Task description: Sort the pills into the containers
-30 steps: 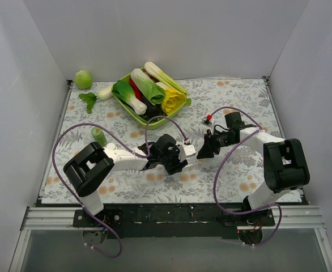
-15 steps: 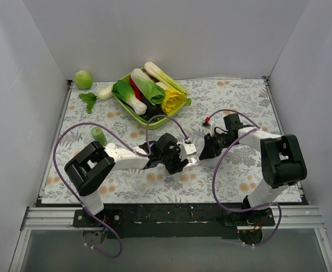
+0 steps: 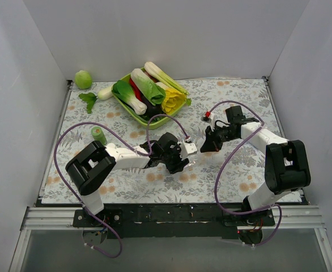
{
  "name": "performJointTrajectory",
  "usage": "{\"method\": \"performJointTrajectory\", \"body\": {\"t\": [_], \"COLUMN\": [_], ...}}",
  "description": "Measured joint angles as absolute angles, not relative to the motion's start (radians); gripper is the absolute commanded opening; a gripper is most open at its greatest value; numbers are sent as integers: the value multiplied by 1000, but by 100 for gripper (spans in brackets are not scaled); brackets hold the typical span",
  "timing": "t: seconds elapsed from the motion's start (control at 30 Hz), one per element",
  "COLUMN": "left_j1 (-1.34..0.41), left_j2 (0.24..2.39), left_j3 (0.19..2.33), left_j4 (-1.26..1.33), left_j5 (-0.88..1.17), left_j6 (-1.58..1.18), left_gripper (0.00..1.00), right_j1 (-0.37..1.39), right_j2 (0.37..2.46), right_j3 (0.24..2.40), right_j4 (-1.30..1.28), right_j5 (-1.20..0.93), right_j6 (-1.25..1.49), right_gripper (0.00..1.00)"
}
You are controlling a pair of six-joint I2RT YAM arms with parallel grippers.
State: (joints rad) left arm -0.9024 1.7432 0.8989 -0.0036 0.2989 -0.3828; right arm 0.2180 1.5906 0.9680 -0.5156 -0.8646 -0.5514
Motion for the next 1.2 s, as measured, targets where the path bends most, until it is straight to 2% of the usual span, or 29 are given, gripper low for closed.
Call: {"method": "performJointTrajectory", "body": {"t": [0.33,0.63,0.73,0.8,0.83,0.87,0.9,0.93,1.07,1.2], "left_j1": [-901,-899,-899,-899,-899,-899,-899,-899,-899,-899], "left_j2": [1749,1753,1755,1755,1755,1755,1755,1755,1755,1747], "left_j3": [910,916,920,923,924,925,925,925,926,926], "left_j4": [-15,-23,-25,-27,-28,-30,-30,-30,-35,-46], "left_j5": [299,298,295,295,294,290,287,282,261,244], "left_j6": [-392,-393,-398,-404,-408,-413,-418,-424,-449,-472], "left_gripper": [8,8,11,18,27,30,38,51,65,73], "right_j1": [290,300,300,294,289,282,276,267,227,185], "right_j2": [1643,1663,1644,1622,1605,1585,1560,1532,1414,1326], "right_j3": [936,933,934,944,953,962,974,984,1005,1004], "right_j4": [-518,-505,-520,-551,-562,-574,-582,-584,-585,-607], "right_j5": [-691,-707,-703,-707,-710,-712,-714,-713,-709,-698], "right_j6": [-567,-498,-532,-556,-564,-574,-581,-585,-601,-612], "right_gripper": [1,1,1,3,4,6,7,8,11,13]}}
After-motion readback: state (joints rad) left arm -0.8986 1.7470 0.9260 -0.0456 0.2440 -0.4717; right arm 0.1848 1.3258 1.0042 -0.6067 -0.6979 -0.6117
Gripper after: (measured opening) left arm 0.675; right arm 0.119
